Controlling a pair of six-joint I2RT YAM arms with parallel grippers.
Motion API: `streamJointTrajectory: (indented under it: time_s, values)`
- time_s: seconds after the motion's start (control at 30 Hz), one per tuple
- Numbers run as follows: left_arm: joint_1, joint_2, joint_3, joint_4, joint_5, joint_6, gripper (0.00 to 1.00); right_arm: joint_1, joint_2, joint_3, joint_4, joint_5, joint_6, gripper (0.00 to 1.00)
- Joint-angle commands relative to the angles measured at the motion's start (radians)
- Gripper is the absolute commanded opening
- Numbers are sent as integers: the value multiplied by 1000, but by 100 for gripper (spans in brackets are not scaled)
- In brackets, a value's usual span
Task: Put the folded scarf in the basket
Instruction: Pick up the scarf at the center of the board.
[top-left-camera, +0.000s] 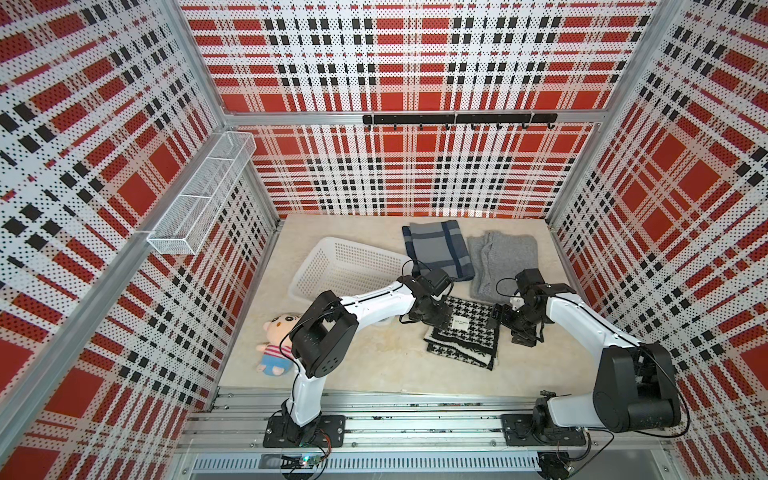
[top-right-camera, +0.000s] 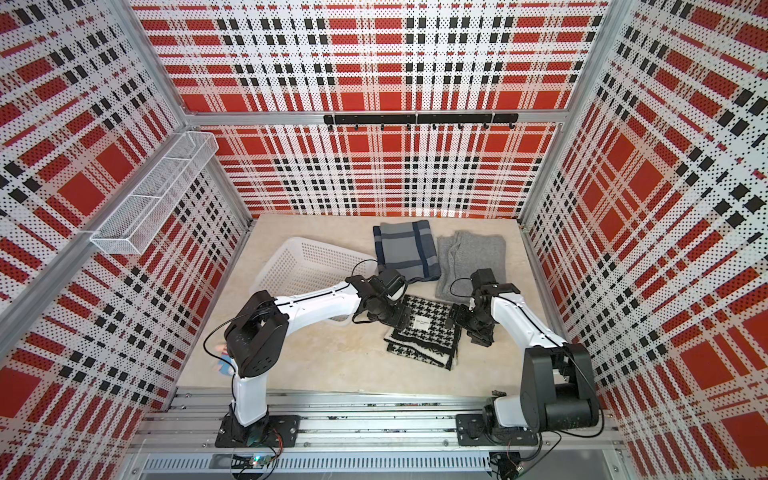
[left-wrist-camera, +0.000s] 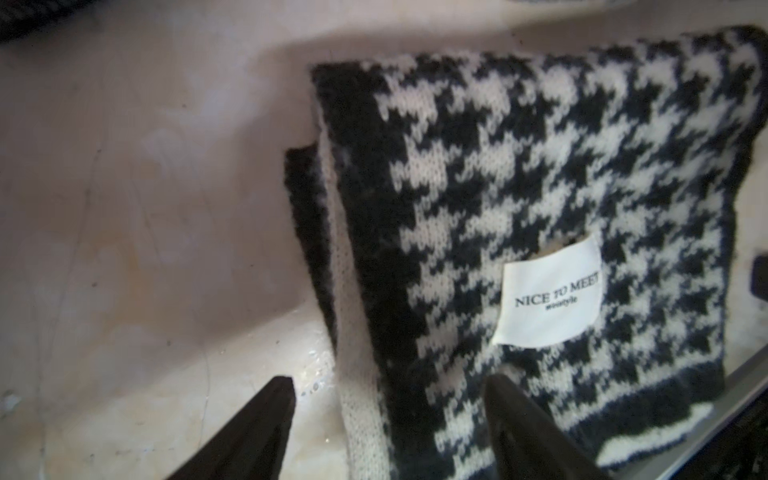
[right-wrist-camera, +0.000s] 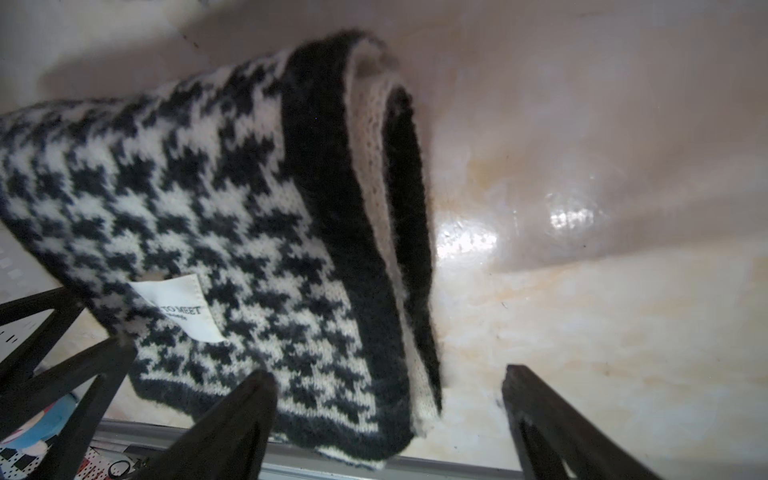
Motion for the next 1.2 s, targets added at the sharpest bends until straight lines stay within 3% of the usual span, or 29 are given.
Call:
streamJointTrajectory:
  time_s: [0.0,0.23,0.37,0.5,0.6,0.7,0.77,0.87,0.9,1.0,1.17]
  values:
    - [34,18,-2,47,113,0,79,-11,29,-32,58,-24,-8,92]
    - [40,67,-17,62,198,20,72,-16,98,-68,121,-85,-9,89]
    - [19,102,-16,57,212,12,63,-16,146,-92,153,-123,-10,83]
    - [5,136,3,42,233,26,60,-16,165,-107,170,-144,-10,75]
    - [0,156,16,42,241,31,57,-16,172,-112,172,-156,-9,64]
    - [-1,167,28,39,238,31,48,-16,185,-117,176,-174,-9,47]
    - [-3,168,38,39,229,29,35,-15,192,-115,178,-184,-40,33]
    - [-12,166,82,32,196,32,5,-15,193,-102,171,-184,-44,14]
    - [-16,166,102,26,181,32,0,-16,189,-94,166,-186,-44,10]
    - [-21,162,157,1,117,24,0,-16,168,-66,149,-194,-34,0]
    - [-17,91,191,-12,14,-16,0,-8,119,40,66,-197,-24,0]
